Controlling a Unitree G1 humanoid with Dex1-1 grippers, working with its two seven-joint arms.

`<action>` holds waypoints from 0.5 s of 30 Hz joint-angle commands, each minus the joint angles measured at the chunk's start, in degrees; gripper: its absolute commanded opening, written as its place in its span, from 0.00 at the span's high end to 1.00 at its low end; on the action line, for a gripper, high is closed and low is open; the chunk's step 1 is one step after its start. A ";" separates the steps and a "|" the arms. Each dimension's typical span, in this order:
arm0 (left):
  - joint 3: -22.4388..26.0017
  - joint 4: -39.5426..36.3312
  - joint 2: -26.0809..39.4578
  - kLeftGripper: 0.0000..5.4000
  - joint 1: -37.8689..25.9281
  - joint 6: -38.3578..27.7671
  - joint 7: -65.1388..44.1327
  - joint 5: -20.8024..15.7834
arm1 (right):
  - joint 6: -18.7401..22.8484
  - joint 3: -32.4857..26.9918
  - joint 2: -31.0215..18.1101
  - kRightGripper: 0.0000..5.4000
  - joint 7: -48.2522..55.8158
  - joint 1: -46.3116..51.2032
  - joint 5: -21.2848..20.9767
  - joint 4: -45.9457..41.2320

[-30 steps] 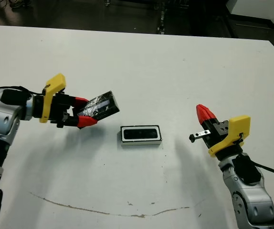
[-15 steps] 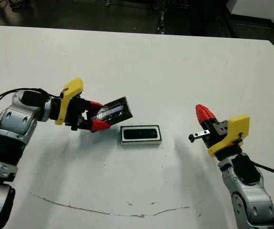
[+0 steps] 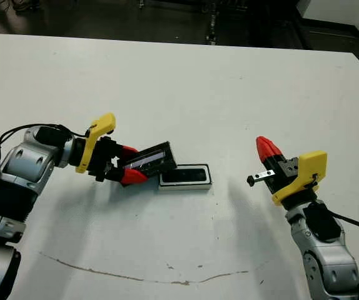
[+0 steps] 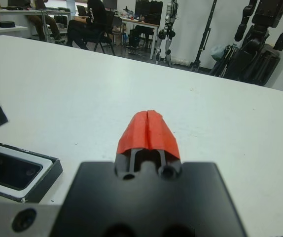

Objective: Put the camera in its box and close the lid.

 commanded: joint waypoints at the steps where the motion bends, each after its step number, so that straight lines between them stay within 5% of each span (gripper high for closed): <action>1: -0.84 -0.35 -0.51 0.42 0.95 1.48 -0.45 -0.39 | 0.41 -0.13 -0.24 1.00 -0.17 -0.05 -0.10 0.26; 15: -1.85 -1.21 -3.16 0.42 2.77 0.86 1.08 -1.14 | 0.24 -0.18 -0.08 1.00 -0.04 0.41 0.26 0.29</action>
